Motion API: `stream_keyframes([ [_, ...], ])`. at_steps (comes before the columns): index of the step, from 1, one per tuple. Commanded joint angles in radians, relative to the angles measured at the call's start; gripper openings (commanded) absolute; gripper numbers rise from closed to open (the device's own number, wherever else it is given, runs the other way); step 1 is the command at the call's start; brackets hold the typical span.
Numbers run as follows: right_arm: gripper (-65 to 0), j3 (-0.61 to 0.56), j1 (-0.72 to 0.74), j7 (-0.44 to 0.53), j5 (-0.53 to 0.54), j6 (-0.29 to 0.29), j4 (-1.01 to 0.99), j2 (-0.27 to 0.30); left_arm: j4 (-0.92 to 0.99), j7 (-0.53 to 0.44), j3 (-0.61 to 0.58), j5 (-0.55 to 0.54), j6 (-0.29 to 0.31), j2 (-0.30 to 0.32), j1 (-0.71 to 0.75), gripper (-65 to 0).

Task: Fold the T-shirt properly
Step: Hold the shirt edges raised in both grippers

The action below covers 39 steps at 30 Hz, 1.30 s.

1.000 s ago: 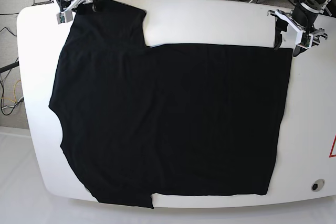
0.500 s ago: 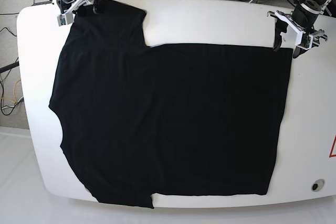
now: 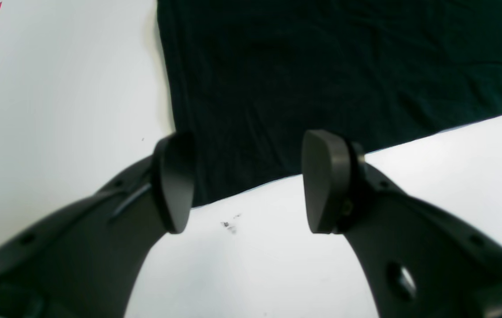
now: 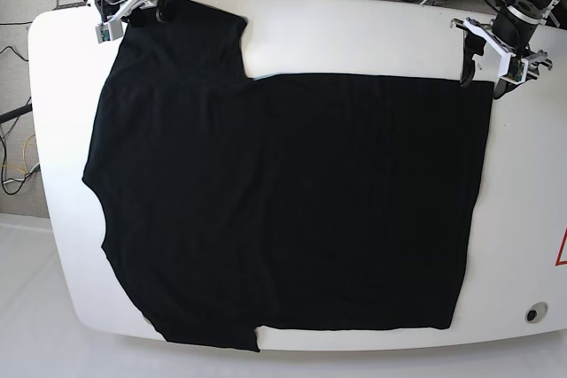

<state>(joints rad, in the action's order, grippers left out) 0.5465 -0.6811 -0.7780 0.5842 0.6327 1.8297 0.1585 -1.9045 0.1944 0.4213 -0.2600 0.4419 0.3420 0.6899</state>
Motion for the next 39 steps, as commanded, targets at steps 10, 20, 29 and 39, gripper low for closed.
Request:
stream_keyframes([
  [10,-27.3,0.004,-0.003,0.021,0.009,0.010,0.011,0.010,-0.013,-0.020,0.005,-0.013,-0.006,0.015,0.005,-29.4],
  [20,-27.5,0.009,0.001,0.016,0.013,0.016,0.016,0.008,-0.010,-0.019,0.002,-0.011,-0.009,0.015,0.004,-29.7],
  [29,-27.7,0.007,0.001,0.012,0.032,0.022,0.021,0.010,-0.002,-0.016,0.002,-0.015,-0.009,0.019,0.001,-29.9],
  [39,-27.5,0.006,0.001,0.013,0.025,0.022,0.012,0.008,-0.002,-0.008,0.001,-0.012,-0.009,0.018,0.000,-29.6],
])
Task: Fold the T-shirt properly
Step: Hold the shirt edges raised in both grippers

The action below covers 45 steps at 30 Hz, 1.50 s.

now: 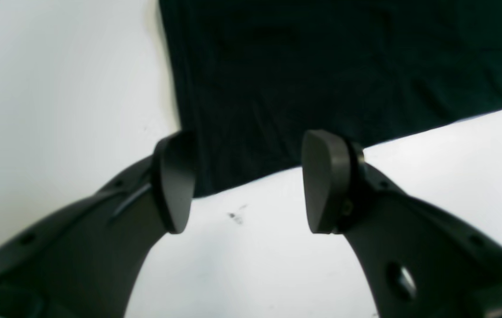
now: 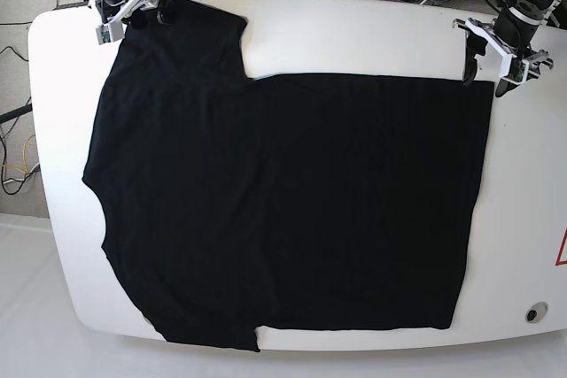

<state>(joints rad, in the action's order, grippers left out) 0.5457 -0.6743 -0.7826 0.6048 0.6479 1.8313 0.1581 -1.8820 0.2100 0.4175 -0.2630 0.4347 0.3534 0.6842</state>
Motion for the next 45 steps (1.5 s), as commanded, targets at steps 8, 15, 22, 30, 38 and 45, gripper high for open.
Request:
stream_keyframes([
  [8,-27.5,0.006,-0.005,0.016,0.005,0.006,0.007,0.008,-0.028,-0.025,0.004,-0.009,-0.002,0.005,0.007,-29.7],
  [15,-27.3,0.003,-0.005,0.019,-0.002,0.007,-0.002,0.008,-0.021,-0.026,0.009,-0.015,0.000,0.004,0.011,-30.1],
  [22,-27.4,0.000,0.005,0.017,-0.007,0.017,-0.003,0.006,-0.003,-0.021,0.003,-0.017,-0.004,0.003,0.012,-30.2],
  [30,-27.4,-0.006,0.007,0.016,-0.008,0.019,-0.005,0.005,0.004,-0.016,0.004,-0.017,-0.005,0.002,0.013,-30.6],
  [38,-27.1,-0.028,-0.002,0.017,-0.010,0.019,-0.018,0.005,0.013,-0.021,0.002,-0.019,-0.002,0.001,0.016,-30.3],
  [45,-27.4,-0.049,0.002,0.003,-0.020,0.028,-0.028,0.007,0.018,-0.017,0.001,-0.019,0.000,0.001,0.015,-29.6],
])
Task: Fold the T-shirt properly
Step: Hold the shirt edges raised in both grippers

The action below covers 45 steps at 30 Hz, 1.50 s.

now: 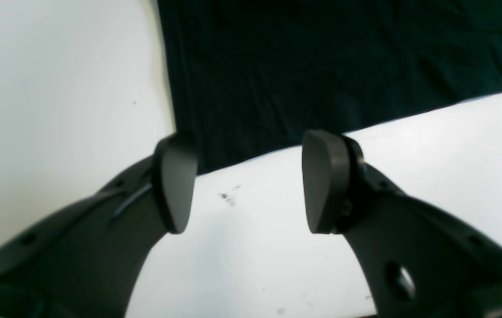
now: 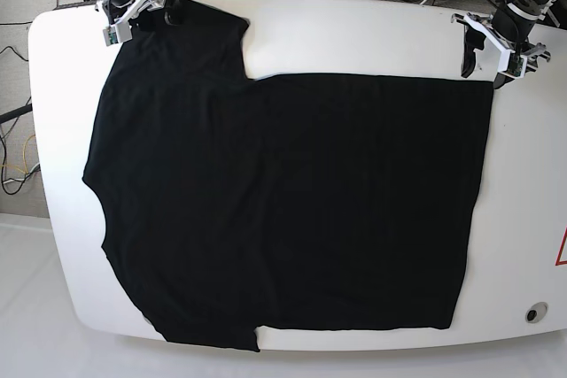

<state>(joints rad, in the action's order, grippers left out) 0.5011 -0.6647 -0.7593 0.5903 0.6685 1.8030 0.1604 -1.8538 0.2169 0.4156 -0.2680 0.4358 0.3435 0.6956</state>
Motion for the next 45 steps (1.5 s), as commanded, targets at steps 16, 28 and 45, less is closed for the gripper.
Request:
stream_keyframes([
  [16,-27.4,0.017,-0.014,-0.021,-0.001,0.002,0.004,0.013,0.012,-0.024,0.007,-0.019,0.003,0.012,-0.001,-29.4],
  [28,-27.5,0.031,-0.015,-0.026,0.001,0.002,0.012,0.009,0.036,0.011,0.011,-0.019,0.005,0.014,-0.011,-29.9],
  [45,-27.1,0.066,-0.023,-0.015,0.014,0.008,0.056,0.001,0.032,0.006,0.013,-0.017,0.004,0.020,0.001,-29.9],
])
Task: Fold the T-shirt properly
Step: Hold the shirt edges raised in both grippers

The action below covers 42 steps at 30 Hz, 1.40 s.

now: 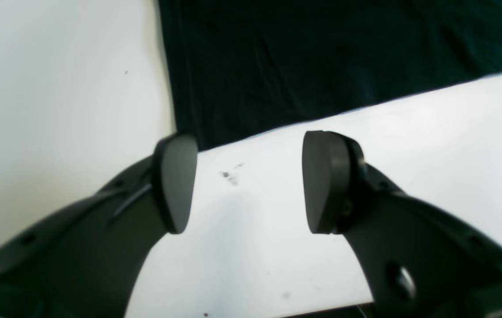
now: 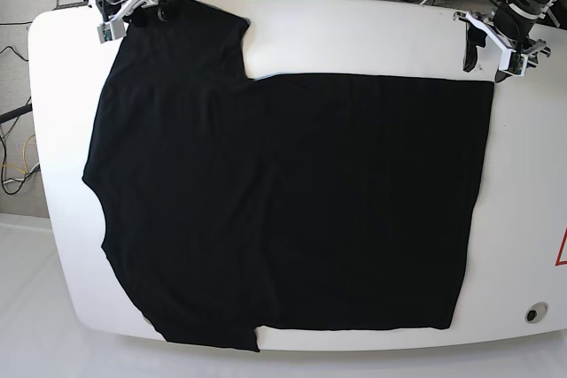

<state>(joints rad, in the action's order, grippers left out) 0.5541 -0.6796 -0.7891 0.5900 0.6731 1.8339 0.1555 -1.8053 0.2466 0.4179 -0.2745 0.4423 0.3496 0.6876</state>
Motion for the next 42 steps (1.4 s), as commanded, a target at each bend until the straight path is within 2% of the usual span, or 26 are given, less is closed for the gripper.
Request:
stream_keyframes([
  [1,-27.1,0.016,-0.010,0.018,0.015,0.004,0.026,0.005,-0.017,-0.025,0.010,-0.010,-0.003,0.014,0.009,-29.8],
  [8,-27.3,0.019,-0.017,0.049,0.015,0.010,0.030,0.006,-0.021,-0.022,0.004,-0.012,0.002,0.012,0.008,-29.6],
  [22,-27.0,0.040,0.007,-0.006,0.040,0.021,0.013,0.007,-0.016,-0.015,0.005,-0.004,0.007,0.016,0.009,-29.7],
  [42,-26.6,0.071,0.033,-0.002,0.071,0.025,-0.087,0.008,-0.016,-0.010,0.001,-0.021,0.004,0.018,0.005,-29.7],
])
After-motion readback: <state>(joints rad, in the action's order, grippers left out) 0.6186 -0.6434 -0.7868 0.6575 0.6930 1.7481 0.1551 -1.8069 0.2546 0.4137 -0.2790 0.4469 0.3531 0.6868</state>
